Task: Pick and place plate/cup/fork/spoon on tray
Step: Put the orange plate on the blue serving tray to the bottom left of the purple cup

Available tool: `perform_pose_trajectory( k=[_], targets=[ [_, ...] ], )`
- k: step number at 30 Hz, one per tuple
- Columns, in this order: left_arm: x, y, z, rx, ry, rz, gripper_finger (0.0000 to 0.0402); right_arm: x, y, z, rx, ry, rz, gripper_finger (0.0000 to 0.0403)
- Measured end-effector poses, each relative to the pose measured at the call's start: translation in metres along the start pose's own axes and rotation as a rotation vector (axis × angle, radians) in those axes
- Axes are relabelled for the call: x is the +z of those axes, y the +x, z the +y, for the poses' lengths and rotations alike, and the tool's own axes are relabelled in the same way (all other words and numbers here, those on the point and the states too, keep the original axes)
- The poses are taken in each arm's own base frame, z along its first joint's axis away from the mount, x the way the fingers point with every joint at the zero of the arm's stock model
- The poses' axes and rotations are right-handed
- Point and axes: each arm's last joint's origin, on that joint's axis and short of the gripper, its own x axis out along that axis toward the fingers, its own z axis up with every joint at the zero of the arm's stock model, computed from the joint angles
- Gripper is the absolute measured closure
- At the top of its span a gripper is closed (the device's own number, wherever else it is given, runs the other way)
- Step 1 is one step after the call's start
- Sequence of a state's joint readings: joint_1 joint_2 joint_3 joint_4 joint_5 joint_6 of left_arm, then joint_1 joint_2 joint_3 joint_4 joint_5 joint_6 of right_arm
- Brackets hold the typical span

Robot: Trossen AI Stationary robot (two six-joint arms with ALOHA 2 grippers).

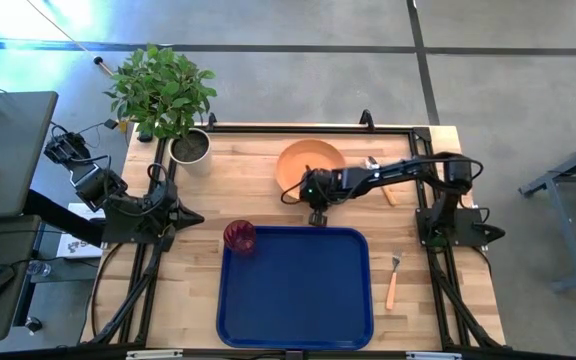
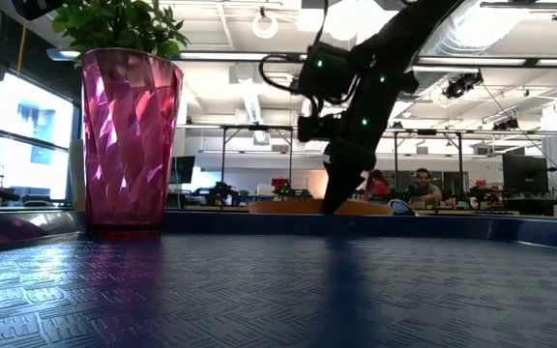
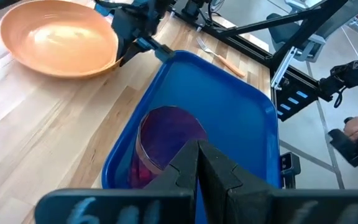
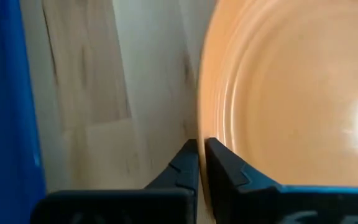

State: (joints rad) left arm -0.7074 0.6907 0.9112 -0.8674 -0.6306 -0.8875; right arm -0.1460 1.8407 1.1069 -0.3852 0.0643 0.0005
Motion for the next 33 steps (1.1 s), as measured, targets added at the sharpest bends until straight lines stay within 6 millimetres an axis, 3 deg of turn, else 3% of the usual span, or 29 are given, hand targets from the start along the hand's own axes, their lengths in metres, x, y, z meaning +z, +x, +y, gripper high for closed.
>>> perform_pose_trajectory(
  k=[11,18,24,33],
  targets=[
    [-0.002,0.000,-0.002,-0.062,0.003,0.080,0.0401,0.005,-0.041,0.025,-0.080,0.137,-0.100,0.0403],
    [-0.002,0.000,-0.002,-0.064,0.035,0.079,0.0401,0.004,-0.063,0.054,-0.079,0.195,-0.168,0.0403],
    [-0.003,0.000,-0.002,-0.082,0.037,0.100,0.0401,0.012,-0.090,0.084,-0.129,0.164,-0.178,0.0403],
    [-0.003,0.000,-0.002,-0.089,0.027,0.109,0.0401,0.023,-0.133,0.110,-0.151,0.125,-0.160,0.0403]
  ],
)
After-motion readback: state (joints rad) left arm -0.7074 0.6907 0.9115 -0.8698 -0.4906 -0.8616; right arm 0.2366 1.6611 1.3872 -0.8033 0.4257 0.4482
